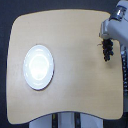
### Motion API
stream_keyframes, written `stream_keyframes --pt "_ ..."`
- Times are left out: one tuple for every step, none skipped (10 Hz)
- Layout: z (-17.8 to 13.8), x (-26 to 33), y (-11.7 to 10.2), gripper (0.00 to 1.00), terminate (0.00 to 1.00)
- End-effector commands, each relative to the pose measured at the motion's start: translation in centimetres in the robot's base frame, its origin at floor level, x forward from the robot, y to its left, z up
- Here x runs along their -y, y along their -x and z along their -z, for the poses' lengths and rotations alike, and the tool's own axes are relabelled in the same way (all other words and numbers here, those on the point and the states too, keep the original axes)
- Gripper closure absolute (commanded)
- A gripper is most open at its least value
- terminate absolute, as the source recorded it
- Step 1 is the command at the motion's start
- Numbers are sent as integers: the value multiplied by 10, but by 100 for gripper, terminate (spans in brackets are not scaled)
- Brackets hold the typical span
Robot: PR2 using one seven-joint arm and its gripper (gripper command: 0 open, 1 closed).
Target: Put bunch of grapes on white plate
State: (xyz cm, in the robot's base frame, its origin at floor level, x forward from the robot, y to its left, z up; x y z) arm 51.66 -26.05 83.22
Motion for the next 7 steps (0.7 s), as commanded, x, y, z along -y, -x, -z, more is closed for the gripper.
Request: stream_keyframes --pt "-68 -56 16 100 0" --pt "-71 -76 19 100 0" --pt "-71 -103 21 100 0" --pt "-69 -142 24 100 0" --pt "-67 -166 26 100 0" --pt "-63 -195 27 100 0" --pt "-58 -225 29 100 0"
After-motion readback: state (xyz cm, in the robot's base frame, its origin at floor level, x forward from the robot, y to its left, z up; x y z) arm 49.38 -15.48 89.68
